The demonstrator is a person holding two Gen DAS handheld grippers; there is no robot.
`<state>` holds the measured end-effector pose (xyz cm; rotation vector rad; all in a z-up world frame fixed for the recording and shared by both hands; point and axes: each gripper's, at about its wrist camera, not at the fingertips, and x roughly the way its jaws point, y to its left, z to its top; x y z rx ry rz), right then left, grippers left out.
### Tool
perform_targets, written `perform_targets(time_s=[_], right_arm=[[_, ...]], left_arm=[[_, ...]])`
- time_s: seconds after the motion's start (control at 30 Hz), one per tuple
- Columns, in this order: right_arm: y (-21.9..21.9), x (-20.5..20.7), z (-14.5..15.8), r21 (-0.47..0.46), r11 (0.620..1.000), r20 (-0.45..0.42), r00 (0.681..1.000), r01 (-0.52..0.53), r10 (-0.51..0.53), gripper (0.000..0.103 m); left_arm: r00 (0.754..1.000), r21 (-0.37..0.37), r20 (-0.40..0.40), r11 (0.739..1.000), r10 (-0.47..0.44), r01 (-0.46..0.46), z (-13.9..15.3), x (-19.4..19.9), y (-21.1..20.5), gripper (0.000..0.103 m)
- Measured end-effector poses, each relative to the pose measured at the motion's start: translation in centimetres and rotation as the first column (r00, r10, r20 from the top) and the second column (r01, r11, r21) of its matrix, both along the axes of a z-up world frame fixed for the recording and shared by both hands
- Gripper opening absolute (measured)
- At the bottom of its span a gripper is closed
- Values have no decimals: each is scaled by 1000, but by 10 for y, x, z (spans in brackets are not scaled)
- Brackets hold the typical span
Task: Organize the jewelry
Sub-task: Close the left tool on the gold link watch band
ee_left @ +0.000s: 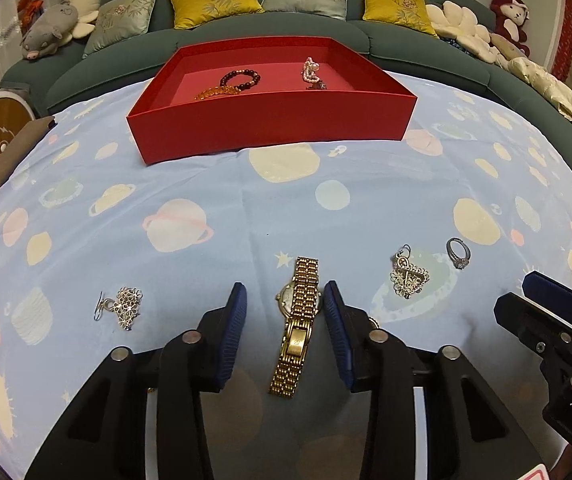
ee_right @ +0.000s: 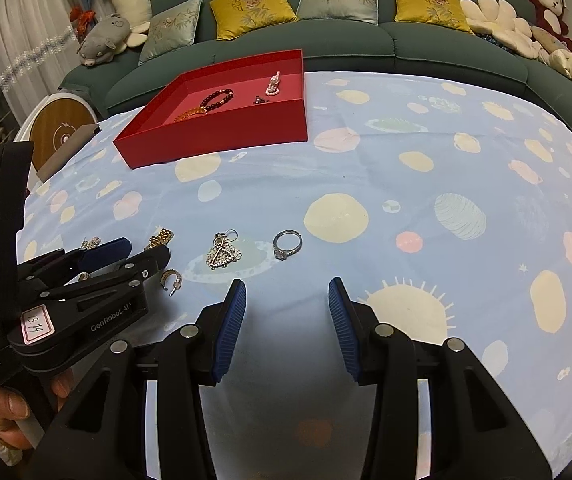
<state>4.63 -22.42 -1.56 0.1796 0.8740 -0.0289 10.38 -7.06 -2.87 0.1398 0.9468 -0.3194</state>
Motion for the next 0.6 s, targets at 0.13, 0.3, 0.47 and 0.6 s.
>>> perform_targets(time_s=[0.13, 0.3, 0.47, 0.6], right_arm=[[-2, 1, -1, 2, 1000, 0, 1000, 2, -2, 42], [0, 4, -1, -4, 1000, 1, 1000, -3, 3, 42], [2, 18, -4, -5, 1000, 8, 1000, 5, -5, 41], [1, 32, -12, -2, 1000, -1, 1000, 20, -20, 41]], left_arm=[[1000, -6, -5, 1000, -12, 12, 1, -1, 0, 21], [1000, -21, -13, 1000, -6, 6, 5, -1, 4, 21], [1000, -36, -5, 999, 5, -5, 11, -3, 12, 21], [1000, -48, -10, 999, 11, -11, 14, -3, 18, 21]])
